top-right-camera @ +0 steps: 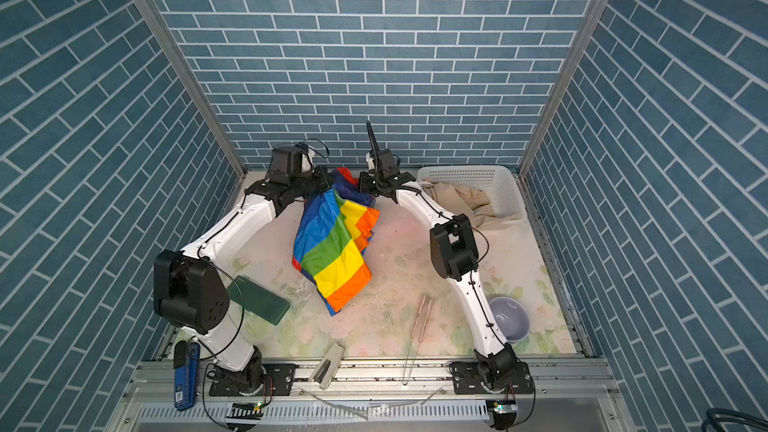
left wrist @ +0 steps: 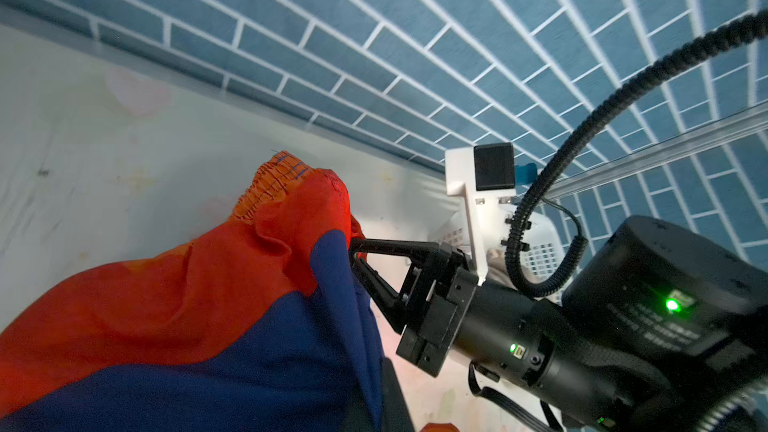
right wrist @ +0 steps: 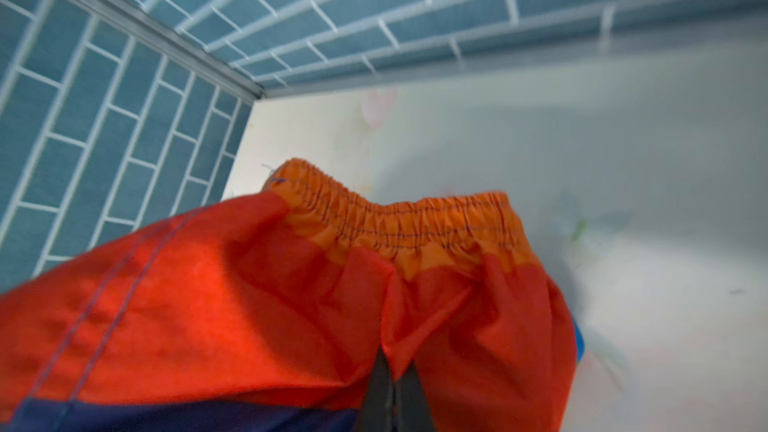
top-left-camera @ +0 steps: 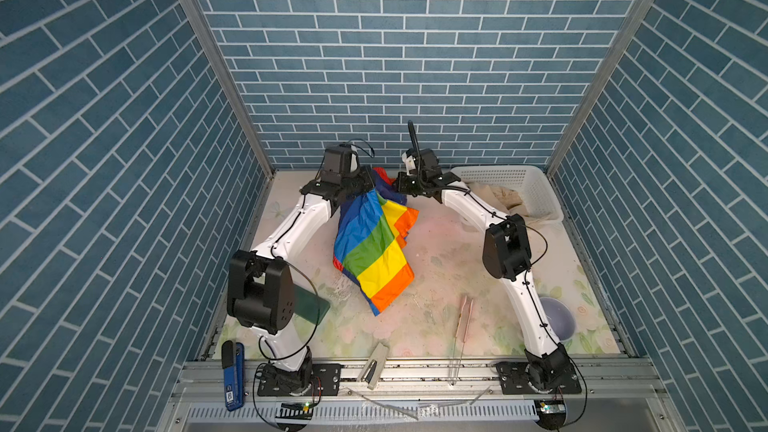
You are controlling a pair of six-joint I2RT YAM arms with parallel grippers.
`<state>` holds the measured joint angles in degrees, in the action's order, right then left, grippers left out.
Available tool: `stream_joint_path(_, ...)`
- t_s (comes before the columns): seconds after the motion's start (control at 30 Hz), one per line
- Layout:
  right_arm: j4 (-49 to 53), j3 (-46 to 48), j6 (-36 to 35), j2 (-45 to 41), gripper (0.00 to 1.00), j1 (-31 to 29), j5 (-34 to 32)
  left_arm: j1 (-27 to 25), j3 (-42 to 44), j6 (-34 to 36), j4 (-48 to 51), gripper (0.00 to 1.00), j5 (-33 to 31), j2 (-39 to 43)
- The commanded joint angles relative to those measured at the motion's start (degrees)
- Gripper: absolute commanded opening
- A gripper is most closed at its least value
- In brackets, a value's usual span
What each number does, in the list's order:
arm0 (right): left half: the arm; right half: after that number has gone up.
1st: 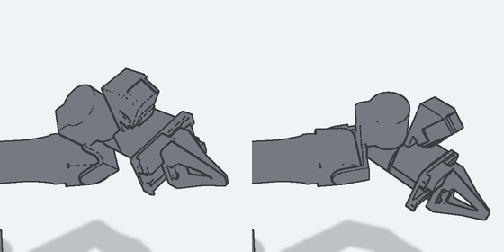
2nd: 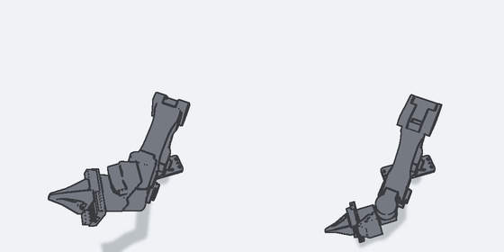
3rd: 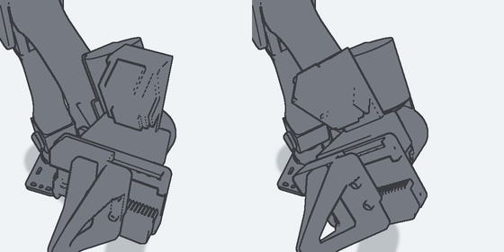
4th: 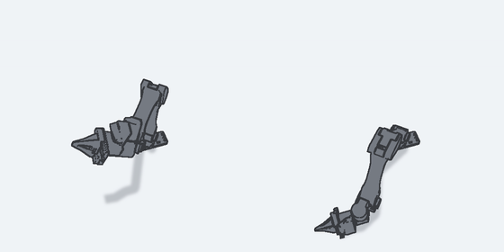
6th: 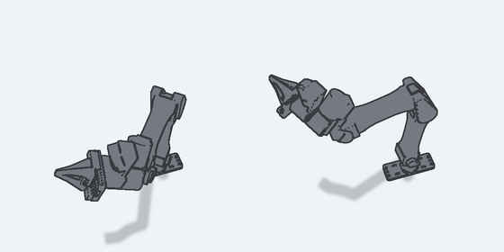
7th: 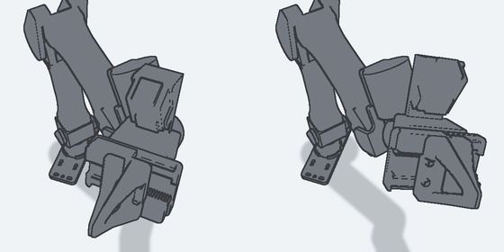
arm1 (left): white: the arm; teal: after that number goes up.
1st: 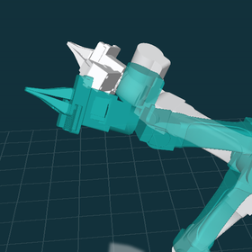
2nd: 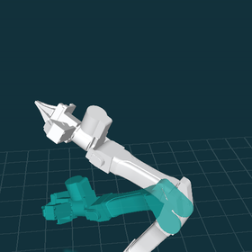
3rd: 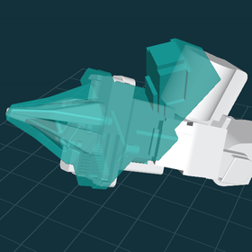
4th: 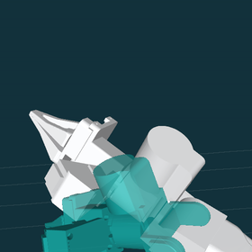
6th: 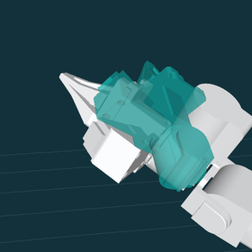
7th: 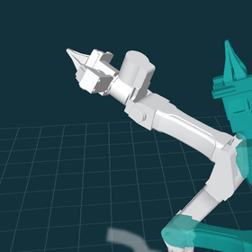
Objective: Fold and stack the shorts
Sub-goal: 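Grasp the shorts waistband with both grippers and lift it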
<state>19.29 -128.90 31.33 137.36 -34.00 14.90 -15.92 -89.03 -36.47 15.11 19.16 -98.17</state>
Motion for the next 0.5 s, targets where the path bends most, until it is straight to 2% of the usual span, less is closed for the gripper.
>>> stream_joint_path(0.0, -2.80, 4.36, -6.51, -13.97, 0.00, 0.69, -8.14, -0.16, -4.45, 1.94, 1.08, 0.00, 2.50, 2.04)
stream_joint_path(0.1, -6.99, 12.16, -9.07, -23.02, 0.00, 0.85, -13.84, -0.16, -2.22, 3.42, 0.95, 0.00, 1.04, 4.38)
stream_joint_path(0.23, -12.91, 20.87, -10.20, -31.82, 0.00, 0.82, -16.76, -0.16, 6.26, 2.39, -3.45, 0.00, 1.13, 6.33)
stream_joint_path(0.37, -11.41, 19.90, -11.02, -34.11, 0.00, 0.84, -16.16, -0.16, 13.39, 0.68, -7.56, 0.00, 0.94, 5.67)
stream_joint_path(0.47, -11.21, 19.43, -10.94, -34.79, 0.00, 0.36, -15.10, -0.16, 15.79, 0.07, -8.63, 0.04, 1.11, 3.61)
